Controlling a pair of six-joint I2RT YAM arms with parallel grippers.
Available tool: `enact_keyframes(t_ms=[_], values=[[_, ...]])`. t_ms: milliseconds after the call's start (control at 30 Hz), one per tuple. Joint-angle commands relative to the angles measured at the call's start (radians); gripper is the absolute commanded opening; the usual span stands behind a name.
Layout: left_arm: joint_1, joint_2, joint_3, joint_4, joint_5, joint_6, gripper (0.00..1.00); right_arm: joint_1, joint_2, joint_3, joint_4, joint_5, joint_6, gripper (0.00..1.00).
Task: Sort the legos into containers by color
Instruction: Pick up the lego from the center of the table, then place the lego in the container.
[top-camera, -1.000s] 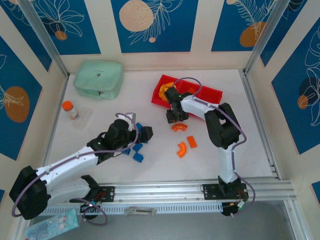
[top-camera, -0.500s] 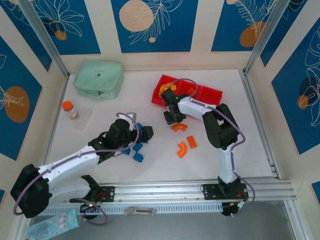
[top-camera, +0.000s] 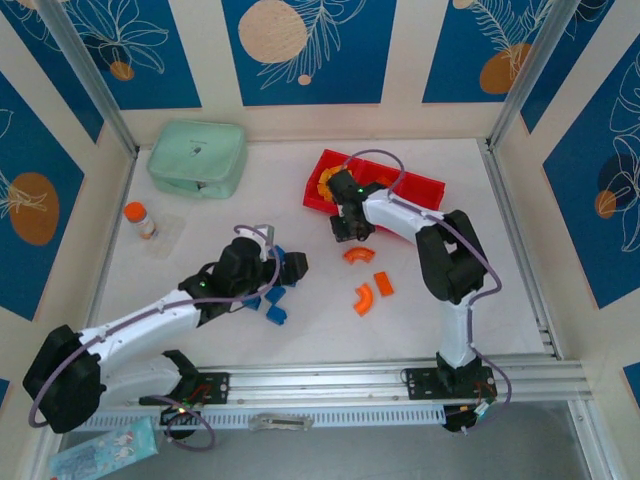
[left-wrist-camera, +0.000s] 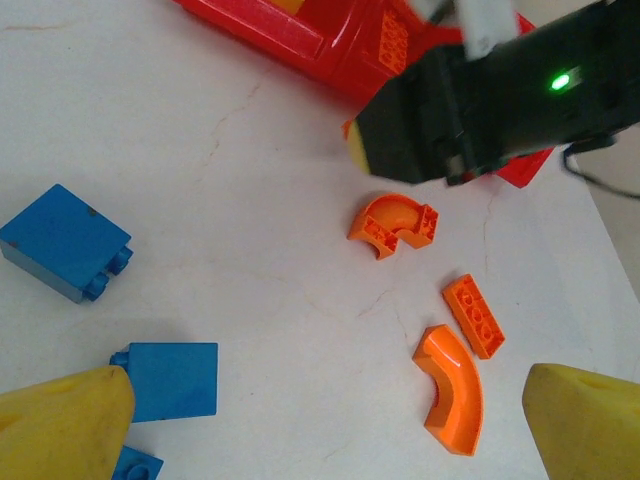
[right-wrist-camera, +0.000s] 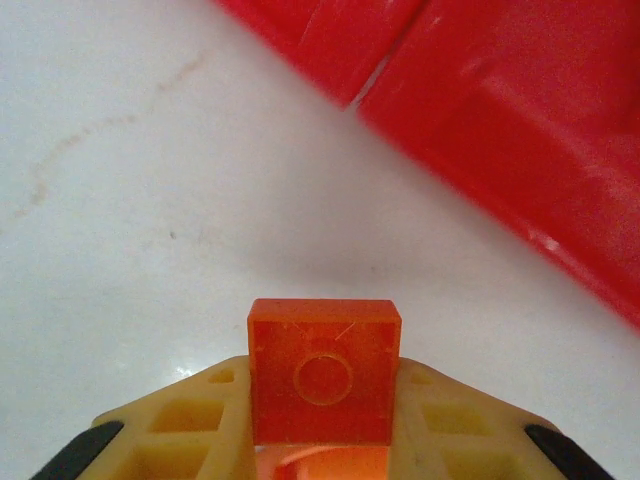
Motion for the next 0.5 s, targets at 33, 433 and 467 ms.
enact_keyframes(t_ms=[33,433,467], values=[[0.012,0.050,0.062,0.047,0.035,0.010,0.99,-0.049,-0.075,0.071,-0.019,-0.012,0.032,0.27],[0.016,0.181,0.134,0.111,0.064,0.000,0.99,-0.166,0.093,0.324,-0.051,0.065,0.047,0.30],[0.018,0.185,0.136,0.114,0.064,-0.001,0.99,-0.171,0.107,0.342,-0.045,0.052,0.038,0.31]])
